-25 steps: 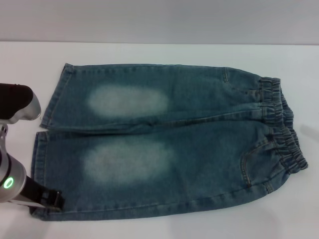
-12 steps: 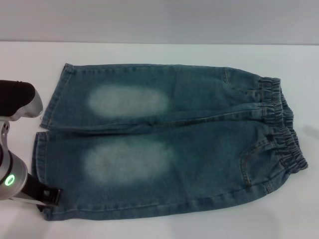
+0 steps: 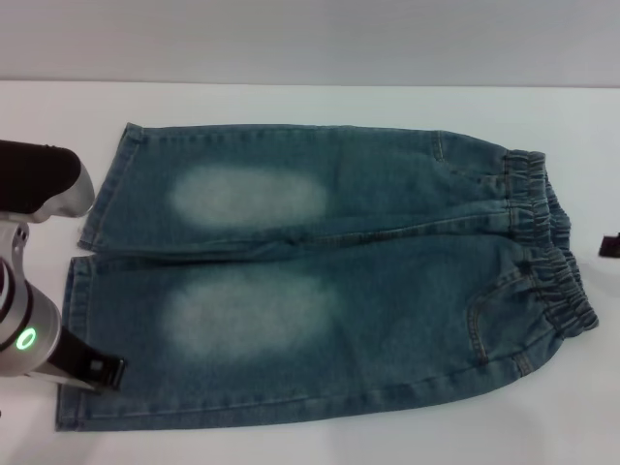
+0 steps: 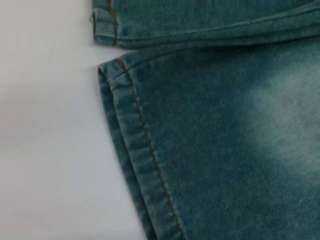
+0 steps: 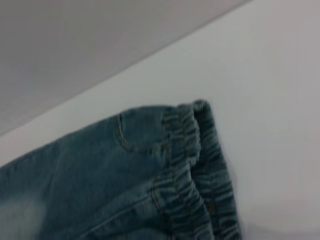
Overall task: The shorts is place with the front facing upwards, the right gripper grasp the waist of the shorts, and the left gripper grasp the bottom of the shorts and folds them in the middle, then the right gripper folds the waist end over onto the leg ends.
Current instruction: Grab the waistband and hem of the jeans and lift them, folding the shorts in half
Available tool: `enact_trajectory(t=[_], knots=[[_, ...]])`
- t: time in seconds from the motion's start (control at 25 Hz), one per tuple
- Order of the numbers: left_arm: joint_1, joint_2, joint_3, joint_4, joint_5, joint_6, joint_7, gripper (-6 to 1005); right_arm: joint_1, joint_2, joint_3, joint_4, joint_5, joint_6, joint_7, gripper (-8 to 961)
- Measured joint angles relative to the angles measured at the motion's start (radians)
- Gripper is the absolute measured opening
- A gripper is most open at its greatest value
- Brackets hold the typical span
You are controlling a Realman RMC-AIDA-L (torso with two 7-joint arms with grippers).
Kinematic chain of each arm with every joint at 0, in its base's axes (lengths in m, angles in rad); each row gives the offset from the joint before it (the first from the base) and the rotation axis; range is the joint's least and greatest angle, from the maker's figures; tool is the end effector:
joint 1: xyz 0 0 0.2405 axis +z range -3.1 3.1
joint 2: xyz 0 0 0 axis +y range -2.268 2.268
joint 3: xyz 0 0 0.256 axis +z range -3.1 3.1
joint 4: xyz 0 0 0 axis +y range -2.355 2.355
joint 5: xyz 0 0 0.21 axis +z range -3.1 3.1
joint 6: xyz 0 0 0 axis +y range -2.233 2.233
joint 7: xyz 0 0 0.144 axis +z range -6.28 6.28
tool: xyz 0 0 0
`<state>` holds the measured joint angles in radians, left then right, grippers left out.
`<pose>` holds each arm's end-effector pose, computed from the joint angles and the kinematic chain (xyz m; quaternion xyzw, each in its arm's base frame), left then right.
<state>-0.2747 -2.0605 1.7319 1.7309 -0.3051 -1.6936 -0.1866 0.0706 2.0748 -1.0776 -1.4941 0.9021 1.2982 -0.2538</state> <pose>-0.2164 0.2708 0.0039 -0.7399 -0.5558 0.2377 0.2952 0.3054 0.2864 0.0824 -0.6670 0.6701 0.1287 0.2991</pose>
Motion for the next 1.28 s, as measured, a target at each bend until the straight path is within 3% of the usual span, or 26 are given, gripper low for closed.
enact_trajectory(t=[0.48, 0.84, 1.08, 1.28], knots=[[-0.020, 0.002, -0.038, 0.031, -0.002, -0.075, -0.002, 35, 0.010, 0.002, -0.009, 0.020, 0.007, 0.001, -0.009, 816], [-0.005, -0.002, -0.002, 0.037, 0.026, -0.070, -0.059, 56, 0.021, -0.003, -0.002, 0.018, 0.008, -0.002, -0.010, 816], [-0.003, -0.004, 0.009, 0.018, 0.018, -0.051, -0.078, 254, 0.029, -0.003, -0.002, 0.019, 0.008, -0.002, -0.019, 816], [-0.001, -0.002, 0.012, 0.009, 0.023, -0.055, -0.088, 492, 0.029, -0.004, 0.000, 0.020, 0.008, -0.001, -0.021, 816]])
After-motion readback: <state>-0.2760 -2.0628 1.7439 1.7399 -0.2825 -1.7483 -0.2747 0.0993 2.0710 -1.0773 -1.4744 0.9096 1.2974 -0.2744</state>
